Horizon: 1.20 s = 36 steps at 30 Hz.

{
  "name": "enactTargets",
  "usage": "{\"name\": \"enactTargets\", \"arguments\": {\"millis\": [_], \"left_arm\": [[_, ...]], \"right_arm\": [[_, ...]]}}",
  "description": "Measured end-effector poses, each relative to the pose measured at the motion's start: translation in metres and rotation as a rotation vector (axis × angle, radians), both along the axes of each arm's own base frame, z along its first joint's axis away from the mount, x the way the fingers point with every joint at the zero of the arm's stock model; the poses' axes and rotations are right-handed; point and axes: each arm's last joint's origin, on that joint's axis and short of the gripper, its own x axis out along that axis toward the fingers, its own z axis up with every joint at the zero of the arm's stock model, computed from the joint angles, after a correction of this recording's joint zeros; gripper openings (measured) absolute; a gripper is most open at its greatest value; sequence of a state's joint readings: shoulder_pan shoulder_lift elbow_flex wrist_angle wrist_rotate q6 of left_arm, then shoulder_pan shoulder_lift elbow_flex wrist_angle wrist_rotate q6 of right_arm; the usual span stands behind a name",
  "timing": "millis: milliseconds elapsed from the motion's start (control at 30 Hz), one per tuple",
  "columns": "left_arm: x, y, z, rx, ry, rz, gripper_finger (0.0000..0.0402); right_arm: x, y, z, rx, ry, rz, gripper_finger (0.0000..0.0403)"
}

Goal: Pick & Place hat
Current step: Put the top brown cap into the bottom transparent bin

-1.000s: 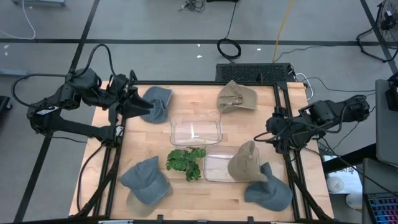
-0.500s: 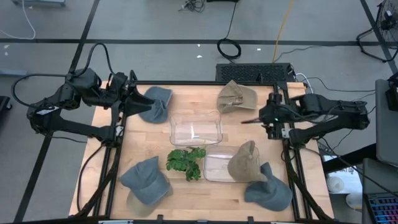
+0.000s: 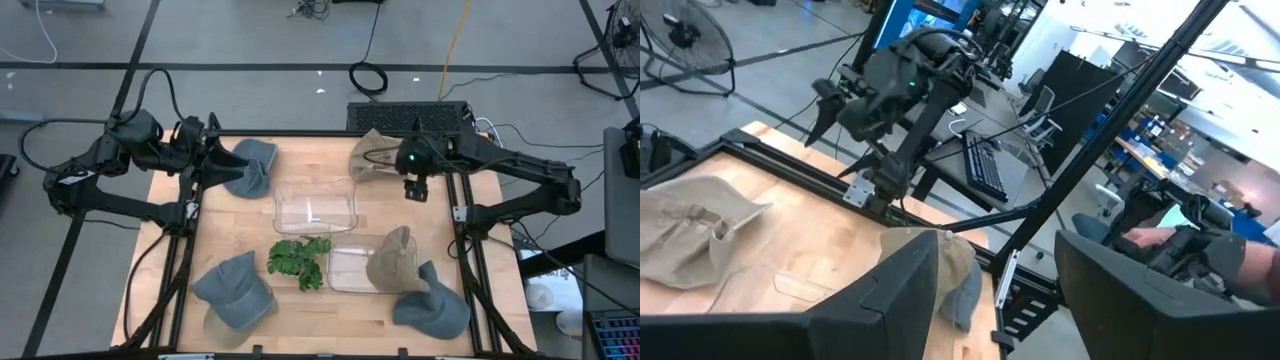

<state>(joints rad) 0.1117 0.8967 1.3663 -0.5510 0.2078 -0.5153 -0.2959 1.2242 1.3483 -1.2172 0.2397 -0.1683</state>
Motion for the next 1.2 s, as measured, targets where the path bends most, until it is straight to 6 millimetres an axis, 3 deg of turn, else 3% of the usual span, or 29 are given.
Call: {"name": "enactTargets", "arguments": {"millis": [200,467,733,1200], "left_arm": [[0.0,0.0,0.0,0.04,-0.004,0.007,0.0212],[0.007,0.002,-0.002,0.068,0.015,0.046,0.0212],[0.021,0.004,-0.008,0.059,0.058,0.044,0.0212],[0.03,0.005,-0.013,0.061,0.088,0.04,0.0212]], "right_arm": [[0.002,-0.028,-0.005,0.004,0.008,0.022,0.0314],[-0.01,-0.058,-0.007,-0.043,0.068,0.042,0.0314],[-0.01,-0.066,-0.009,0.024,0.016,0.061,0.0314],[0.007,-0.077,-0.037,0.095,0.088,0.042,0.0314]]}}
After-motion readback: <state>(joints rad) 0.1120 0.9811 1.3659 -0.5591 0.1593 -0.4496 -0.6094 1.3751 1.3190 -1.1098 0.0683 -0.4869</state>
